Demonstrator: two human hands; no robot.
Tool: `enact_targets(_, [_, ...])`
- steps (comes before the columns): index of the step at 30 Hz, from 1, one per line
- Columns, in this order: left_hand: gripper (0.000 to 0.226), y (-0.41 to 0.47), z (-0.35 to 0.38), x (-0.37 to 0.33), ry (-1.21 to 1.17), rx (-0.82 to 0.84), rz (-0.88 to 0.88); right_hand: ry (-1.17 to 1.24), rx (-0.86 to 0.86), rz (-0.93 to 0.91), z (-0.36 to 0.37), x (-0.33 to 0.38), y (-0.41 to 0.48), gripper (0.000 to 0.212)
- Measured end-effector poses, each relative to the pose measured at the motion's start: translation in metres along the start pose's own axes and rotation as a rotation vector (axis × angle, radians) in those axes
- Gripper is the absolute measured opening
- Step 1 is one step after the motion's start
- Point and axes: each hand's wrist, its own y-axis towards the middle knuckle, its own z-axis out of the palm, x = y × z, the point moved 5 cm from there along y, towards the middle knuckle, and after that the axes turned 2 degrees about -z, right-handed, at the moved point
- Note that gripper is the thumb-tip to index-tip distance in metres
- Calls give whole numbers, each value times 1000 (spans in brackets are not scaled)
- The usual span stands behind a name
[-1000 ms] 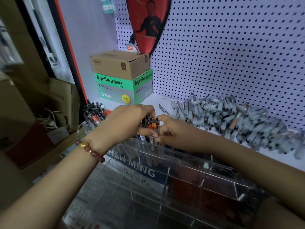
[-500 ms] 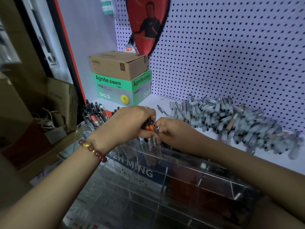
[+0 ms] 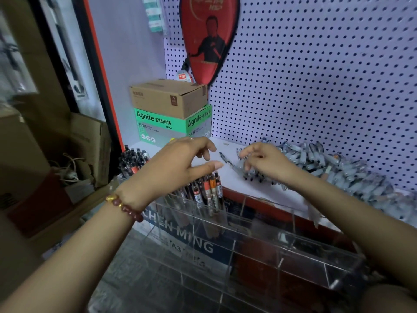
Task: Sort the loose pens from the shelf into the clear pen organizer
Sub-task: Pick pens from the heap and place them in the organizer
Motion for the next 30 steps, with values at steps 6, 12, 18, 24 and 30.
enact_targets(6, [20, 5, -1, 11, -49, -62, -22, -394, 68, 17, 20, -36, 55, 28])
enact_targets(12, [22, 9, -1, 14, -58, -102, -11, -912, 129, -10, 49, -34, 71, 46])
enact_targets(18, [19, 9, -3, 16, -96, -145, -17, -851, 88, 52, 46, -41, 73, 36])
enact_targets(24, [18, 10, -1, 26, -155, -194, -73, -468, -38, 137, 33, -26, 73, 40])
enact_targets(30, [23, 18, -1, 30, -283, -255, -109, 162, 60, -18, 12, 27, 71, 25])
